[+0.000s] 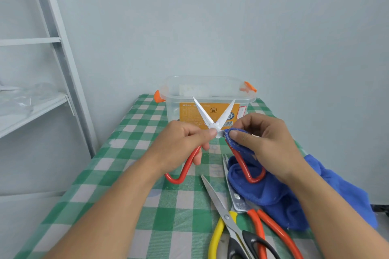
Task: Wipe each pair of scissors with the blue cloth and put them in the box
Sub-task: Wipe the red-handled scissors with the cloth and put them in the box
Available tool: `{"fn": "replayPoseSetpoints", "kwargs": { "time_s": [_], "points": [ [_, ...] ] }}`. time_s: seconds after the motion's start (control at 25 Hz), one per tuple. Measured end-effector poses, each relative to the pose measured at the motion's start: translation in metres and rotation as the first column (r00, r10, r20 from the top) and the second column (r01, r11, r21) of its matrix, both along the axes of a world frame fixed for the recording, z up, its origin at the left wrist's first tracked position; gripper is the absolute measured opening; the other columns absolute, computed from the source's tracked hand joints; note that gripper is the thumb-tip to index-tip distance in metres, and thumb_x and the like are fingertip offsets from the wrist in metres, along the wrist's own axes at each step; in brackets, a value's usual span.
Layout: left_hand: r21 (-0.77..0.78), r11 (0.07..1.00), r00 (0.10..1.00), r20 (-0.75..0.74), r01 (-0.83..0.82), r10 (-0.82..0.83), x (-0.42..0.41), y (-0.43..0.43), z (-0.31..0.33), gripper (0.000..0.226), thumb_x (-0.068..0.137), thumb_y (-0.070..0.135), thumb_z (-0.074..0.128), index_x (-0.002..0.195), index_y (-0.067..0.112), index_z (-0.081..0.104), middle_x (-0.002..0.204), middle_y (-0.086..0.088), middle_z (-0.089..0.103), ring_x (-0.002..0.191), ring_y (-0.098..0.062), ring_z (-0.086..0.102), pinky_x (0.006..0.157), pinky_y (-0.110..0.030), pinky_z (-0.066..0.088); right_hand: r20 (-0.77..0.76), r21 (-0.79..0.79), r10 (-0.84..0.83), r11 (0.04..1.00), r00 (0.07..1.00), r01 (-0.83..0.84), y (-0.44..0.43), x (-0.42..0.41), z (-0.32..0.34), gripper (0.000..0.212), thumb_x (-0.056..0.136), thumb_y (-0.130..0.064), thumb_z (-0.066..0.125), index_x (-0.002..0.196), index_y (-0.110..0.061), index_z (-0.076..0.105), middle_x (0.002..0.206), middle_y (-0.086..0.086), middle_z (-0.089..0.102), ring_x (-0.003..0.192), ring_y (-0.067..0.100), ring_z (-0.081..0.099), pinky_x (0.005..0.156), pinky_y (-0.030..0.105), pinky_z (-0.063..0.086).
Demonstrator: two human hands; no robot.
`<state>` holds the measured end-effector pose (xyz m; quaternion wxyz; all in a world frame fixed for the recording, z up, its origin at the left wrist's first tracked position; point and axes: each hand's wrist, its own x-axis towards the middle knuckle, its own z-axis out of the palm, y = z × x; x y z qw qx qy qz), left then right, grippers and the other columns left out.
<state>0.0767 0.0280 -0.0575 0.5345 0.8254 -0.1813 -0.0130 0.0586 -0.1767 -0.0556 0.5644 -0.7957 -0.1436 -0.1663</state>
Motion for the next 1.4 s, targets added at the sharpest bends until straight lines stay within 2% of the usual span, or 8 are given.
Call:
{"fn": "replayPoseSetpoints", "kwargs": {
  "time_s": [0.12,0.28,0.6,0.76,0.96,1.2,1.32,1.4],
  "points": [
    [0.079,0.995,0.998,-0.025,0.055,-0.053,0.001,0.004,0.001,0.030,0.095,0.037,0.065,0.085,0.009,0.073,0.063,-0.006,0.070,0.043,-0.011,0.048,0.050,-0.024,0.042,0.051,-0.058,-0.024,0.998,0.998,0.027,-0.002,0.000,-0.001,0.017,0.084,-0.003,0.076,0.073,-0.015,0.070,0.068,-0.008,0.068,0.067,0.004,0.059,0.065,0.013,0.046],
    [0.105,0.986,0.989,-0.092,0.128,-0.118,0.002,0.010,0.003,0.025,0.097,0.029,0.064,0.088,0.007,0.073,0.069,-0.005,0.072,0.045,-0.011,0.047,0.047,-0.024,0.045,0.124,-0.146,-0.046,0.987,0.991,0.064,0.000,0.000,-0.006,0.020,0.084,-0.006,0.077,0.075,-0.023,0.071,0.073,-0.013,0.068,0.070,0.003,0.058,0.067,0.015,0.045],
    [0.065,0.997,0.999,0.045,-0.034,0.032,0.003,-0.007,-0.005,0.040,0.093,0.046,0.065,0.072,0.013,0.070,0.050,0.000,0.060,0.047,-0.016,0.042,0.055,-0.027,0.039,0.169,-0.065,-0.182,0.979,0.969,0.195,0.007,0.004,-0.010,0.012,0.085,-0.019,0.078,0.080,-0.025,0.070,0.079,-0.014,0.071,0.065,0.015,0.063,0.064,0.034,0.052],
    [0.059,0.996,0.994,0.096,-0.062,0.057,0.003,-0.012,-0.007,0.039,0.095,0.042,0.064,0.069,0.013,0.068,0.048,0.003,0.058,0.044,-0.007,0.044,0.055,-0.026,0.040,0.136,-0.068,-0.245,0.964,0.960,0.256,0.014,0.006,-0.008,0.023,0.078,-0.033,0.084,0.075,-0.020,0.066,0.068,-0.007,0.066,0.059,0.009,0.056,0.058,0.028,0.046],
    [0.112,0.992,0.993,0.108,-0.063,0.051,0.000,-0.012,-0.005,0.038,0.094,0.043,0.065,0.072,0.013,0.070,0.047,0.003,0.058,0.039,-0.003,0.043,0.052,-0.024,0.037,-0.128,-0.157,-0.233,0.964,0.964,0.213,0.012,0.011,-0.007,0.054,0.076,-0.060,0.077,0.059,-0.013,0.054,0.049,-0.005,0.049,0.046,0.015,0.044,0.053,0.029,0.036],
    [0.184,0.973,0.973,0.205,-0.142,0.103,-0.003,-0.014,-0.002,0.046,0.092,0.048,0.065,0.063,0.012,0.066,0.048,0.001,0.062,0.043,-0.006,0.047,0.056,-0.030,0.045,-0.078,-0.178,-0.288,0.946,0.954,0.271,0.017,0.012,-0.008,0.074,0.078,-0.075,0.062,0.062,-0.005,0.045,0.050,0.010,0.053,0.050,0.032,0.054,0.054,0.043,0.044],
    [0.194,0.970,0.971,0.215,-0.148,0.105,-0.007,-0.017,0.000,0.051,0.093,0.048,0.064,0.054,0.015,0.059,0.042,0.007,0.057,0.043,-0.007,0.047,0.058,-0.031,0.046,-0.035,-0.197,-0.364,0.915,0.931,0.351,0.021,0.008,-0.003,0.065,0.090,-0.068,0.054,0.048,-0.018,0.048,0.039,-0.005,0.049,0.046,0.024,0.051,0.054,0.036,0.039],
    [0.185,0.972,0.972,0.211,-0.147,0.106,-0.007,-0.018,-0.002,0.053,0.093,0.047,0.065,0.052,0.015,0.058,0.040,0.008,0.054,0.041,-0.007,0.046,0.056,-0.030,0.045,-0.043,-0.171,-0.351,0.925,0.935,0.339,0.020,0.009,-0.003,0.065,0.092,-0.065,0.054,0.045,-0.021,0.046,0.036,-0.008,0.043,0.046,0.028,0.054,0.055,0.034,0.039]
  ]
}}
